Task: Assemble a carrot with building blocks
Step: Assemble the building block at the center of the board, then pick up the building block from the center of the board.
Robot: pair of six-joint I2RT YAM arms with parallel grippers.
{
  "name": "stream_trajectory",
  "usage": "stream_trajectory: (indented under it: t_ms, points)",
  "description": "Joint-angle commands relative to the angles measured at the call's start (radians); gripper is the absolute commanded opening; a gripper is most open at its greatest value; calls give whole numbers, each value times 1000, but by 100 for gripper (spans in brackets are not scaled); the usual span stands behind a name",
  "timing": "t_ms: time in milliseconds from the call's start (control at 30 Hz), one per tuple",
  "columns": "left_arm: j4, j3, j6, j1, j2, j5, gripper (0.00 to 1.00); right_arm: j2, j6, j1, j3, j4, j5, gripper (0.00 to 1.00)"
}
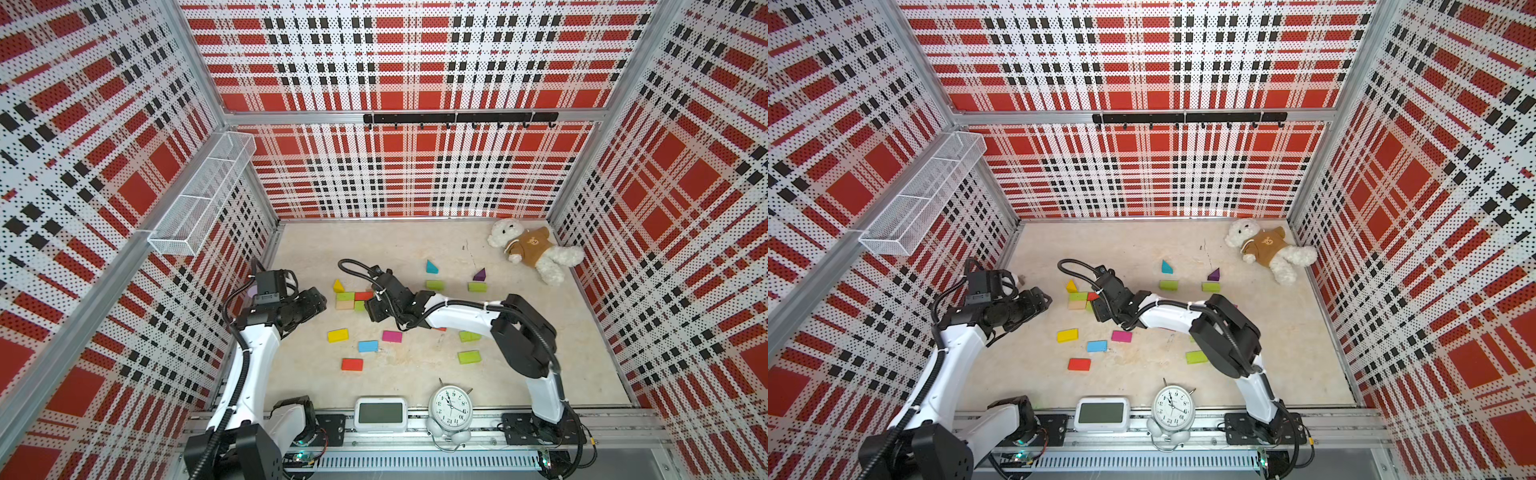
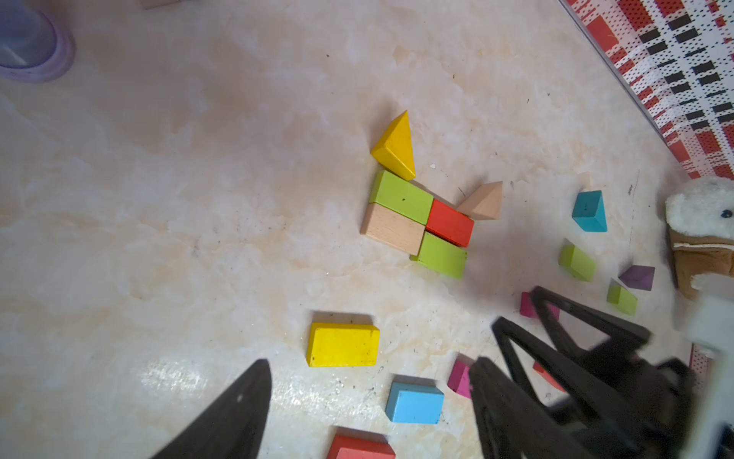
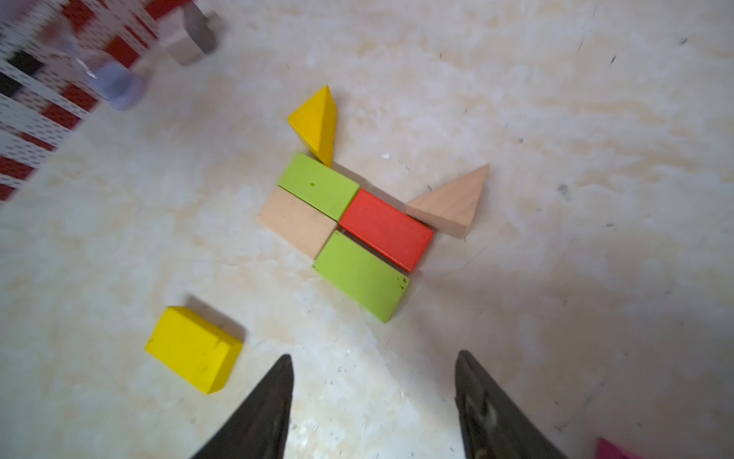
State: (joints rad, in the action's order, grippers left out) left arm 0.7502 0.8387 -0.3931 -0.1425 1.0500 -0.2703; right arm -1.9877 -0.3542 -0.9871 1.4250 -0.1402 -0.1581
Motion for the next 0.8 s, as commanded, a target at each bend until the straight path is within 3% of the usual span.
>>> stream_trajectory:
  t_ms: [0, 167, 400, 667, 767]
  points:
    - [36, 17, -58, 67, -4, 111, 82, 129, -7, 20, -57, 69, 40, 68]
    - [93, -6, -135, 215, -6, 262, 83, 219, -86, 115, -193, 166, 248, 69]
    - [133, -68, -217, 413, 47, 413, 85, 273, -83, 153, -320, 228, 287, 71]
    - [98, -126, -235, 478, 185, 509, 87, 272, -113, 200, -359, 260, 379, 71]
    - [26, -148, -212, 474, 204, 491, 87, 260, -111, 210, -346, 254, 398, 71]
